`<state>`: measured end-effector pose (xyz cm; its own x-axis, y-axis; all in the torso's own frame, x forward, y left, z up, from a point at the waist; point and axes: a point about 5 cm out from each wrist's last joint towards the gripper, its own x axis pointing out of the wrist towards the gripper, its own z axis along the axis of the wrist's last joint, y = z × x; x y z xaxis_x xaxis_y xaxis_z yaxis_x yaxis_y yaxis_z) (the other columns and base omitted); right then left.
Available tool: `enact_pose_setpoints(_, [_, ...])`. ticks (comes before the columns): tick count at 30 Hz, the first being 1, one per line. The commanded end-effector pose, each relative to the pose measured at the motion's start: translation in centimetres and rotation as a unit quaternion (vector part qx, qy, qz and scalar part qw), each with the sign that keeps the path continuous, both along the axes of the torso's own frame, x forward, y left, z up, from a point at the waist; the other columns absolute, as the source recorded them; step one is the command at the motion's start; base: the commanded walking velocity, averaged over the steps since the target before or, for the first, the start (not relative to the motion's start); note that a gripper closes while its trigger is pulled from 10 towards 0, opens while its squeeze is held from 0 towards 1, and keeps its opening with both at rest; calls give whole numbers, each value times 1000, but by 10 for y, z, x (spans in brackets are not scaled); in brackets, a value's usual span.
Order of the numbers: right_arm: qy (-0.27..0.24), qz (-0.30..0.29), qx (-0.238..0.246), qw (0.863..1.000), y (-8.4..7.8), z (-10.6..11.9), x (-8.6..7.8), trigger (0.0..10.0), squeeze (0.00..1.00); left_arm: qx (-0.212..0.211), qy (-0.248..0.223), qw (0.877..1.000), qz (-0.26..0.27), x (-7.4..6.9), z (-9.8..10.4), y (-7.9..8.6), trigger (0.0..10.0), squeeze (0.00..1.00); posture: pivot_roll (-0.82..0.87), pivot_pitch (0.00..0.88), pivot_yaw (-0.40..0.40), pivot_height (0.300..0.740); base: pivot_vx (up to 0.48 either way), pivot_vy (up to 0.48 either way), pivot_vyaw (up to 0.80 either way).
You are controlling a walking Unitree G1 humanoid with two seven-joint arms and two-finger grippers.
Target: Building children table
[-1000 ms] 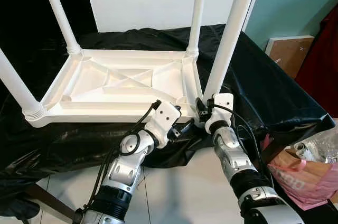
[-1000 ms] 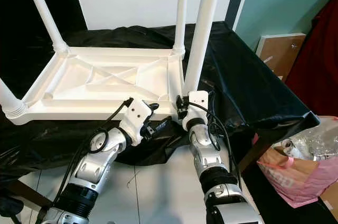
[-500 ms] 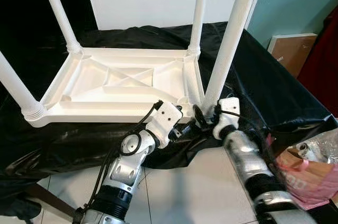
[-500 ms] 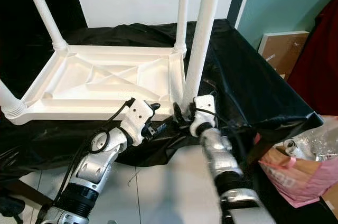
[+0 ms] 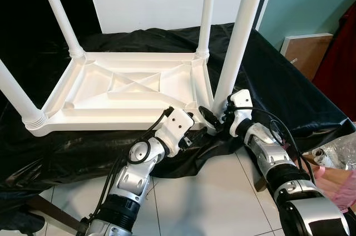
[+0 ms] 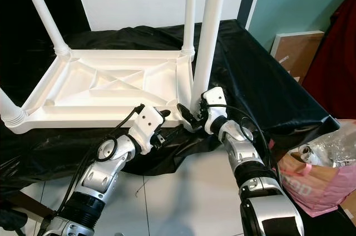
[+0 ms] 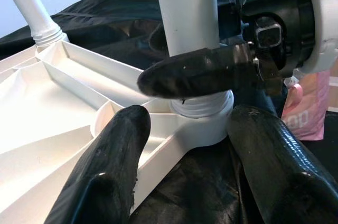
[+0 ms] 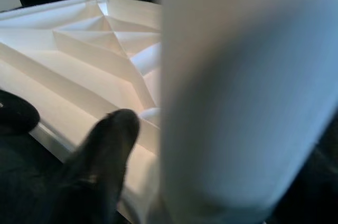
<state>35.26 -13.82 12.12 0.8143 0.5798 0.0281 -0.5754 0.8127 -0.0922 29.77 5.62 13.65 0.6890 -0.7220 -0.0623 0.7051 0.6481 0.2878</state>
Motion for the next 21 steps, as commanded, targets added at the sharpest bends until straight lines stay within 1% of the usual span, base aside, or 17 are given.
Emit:
enact_pose_setpoints(1, [13, 15, -17, 1000, 1, -7, -1, 0, 0, 3, -10, 999, 35, 1, 0, 3, 10000, 0, -26, 0, -20, 740, 0, 0, 0])
enact_pose_setpoints(5, [19, 16, -19, 1000, -1, -10, -3, 0, 0, 3, -10, 999, 40, 0, 0, 5, 10000, 0, -22, 0, -21, 740, 0, 0, 0])
enact_pose_setpoints(8, [23, 4, -12, 1000, -3, -12, -3, 0, 0, 3, -9, 999, 42, 0, 0, 7, 10000, 0, -20, 0, -16, 740, 0, 0, 0])
enact_pose_setpoints(9, [25, -5, -3, 1000, -4, -13, -3, 8667, 0, 3, -9, 999, 43, 0, 0, 7, 10000, 0, -21, 0, -12, 740, 0, 0, 0])
enact_pose_setpoints(11, [27, -10, 2, 1000, -5, -14, -3, 8667, 0, 4, -9, 999, 43, 0, 0, 7, 10000, 0, -21, 0, -12, 740, 0, 0, 0])
enact_pose_setpoints(12, [25, -19, 5, 999, -5, -14, -3, 10000, 0, 4, -9, 999, 42, 0, 1, 7, 10000, 0, -23, 0, -7, 740, 0, 0, 0])
enact_pose_setpoints(15, [26, -35, 11, 999, -6, -16, -3, 10000, 0, 3, -10, 999, 42, 0, 1, 7, 10000, 0, -26, 0, -3, 740, 0, 0, 0])
enact_pose_setpoints(16, [28, -67, 25, 997, -6, -18, -5, 10000, 0, 4, -10, 999, 41, 1, 2, 7, 10000, 0, -30, 0, 2, 740, 0, 0, 0])
enact_pose_setpoints(17, [28, -67, 25, 997, -6, -18, -5, 10000, 0, 4, -10, 999, 41, 1, 2, 7, 10000, 0, -30, 0, 2, 740, 0, 0, 0])
enact_pose_setpoints(20, [23, -108, 37, 993, -3, -21, -8, 10000, 0, 5, -8, 999, 38, 0, 2, 7, 10000, 0, -36, 0, 10, 740, 0, 0, 0])
enact_pose_setpoints(21, [23, -108, 37, 993, -3, -21, -8, 10000, 0, 5, -8, 999, 38, 0, 2, 7, 10000, 0, -36, 0, 10, 740, 0, 0, 0])
